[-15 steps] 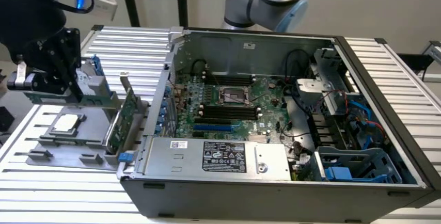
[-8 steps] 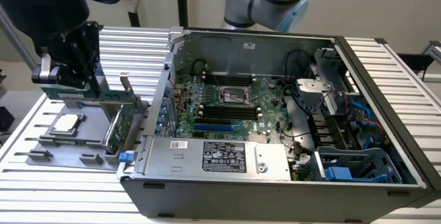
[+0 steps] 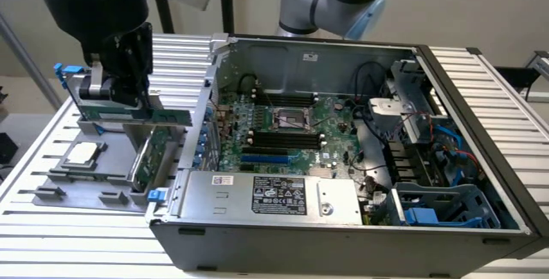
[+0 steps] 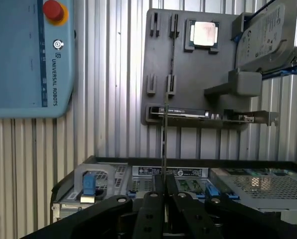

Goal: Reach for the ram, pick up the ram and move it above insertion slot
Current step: 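Pick up the ram and move it above insertion slot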

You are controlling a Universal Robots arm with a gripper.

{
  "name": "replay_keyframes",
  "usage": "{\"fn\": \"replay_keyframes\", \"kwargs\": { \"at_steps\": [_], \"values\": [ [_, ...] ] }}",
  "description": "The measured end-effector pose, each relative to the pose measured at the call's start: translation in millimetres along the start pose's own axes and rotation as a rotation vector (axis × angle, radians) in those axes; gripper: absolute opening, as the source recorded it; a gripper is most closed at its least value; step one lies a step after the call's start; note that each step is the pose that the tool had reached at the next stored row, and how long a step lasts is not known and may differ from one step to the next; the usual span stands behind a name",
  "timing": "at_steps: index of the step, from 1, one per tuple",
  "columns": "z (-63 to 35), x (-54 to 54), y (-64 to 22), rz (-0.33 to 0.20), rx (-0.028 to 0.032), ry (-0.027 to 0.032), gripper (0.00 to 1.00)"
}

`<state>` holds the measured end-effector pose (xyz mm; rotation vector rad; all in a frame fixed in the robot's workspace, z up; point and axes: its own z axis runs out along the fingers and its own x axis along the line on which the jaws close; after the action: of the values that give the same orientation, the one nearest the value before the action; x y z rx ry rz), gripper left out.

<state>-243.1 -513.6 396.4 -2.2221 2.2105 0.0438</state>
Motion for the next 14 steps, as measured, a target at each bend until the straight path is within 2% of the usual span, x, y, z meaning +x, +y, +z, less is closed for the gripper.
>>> {"fn": "replay_keyframes", "kwargs": {
  "at_steps": [14],
  "values": [
    [-1.7,0.3,-63.7,0.000,-0.0008,-0.0024,0.13]
  ]
}}
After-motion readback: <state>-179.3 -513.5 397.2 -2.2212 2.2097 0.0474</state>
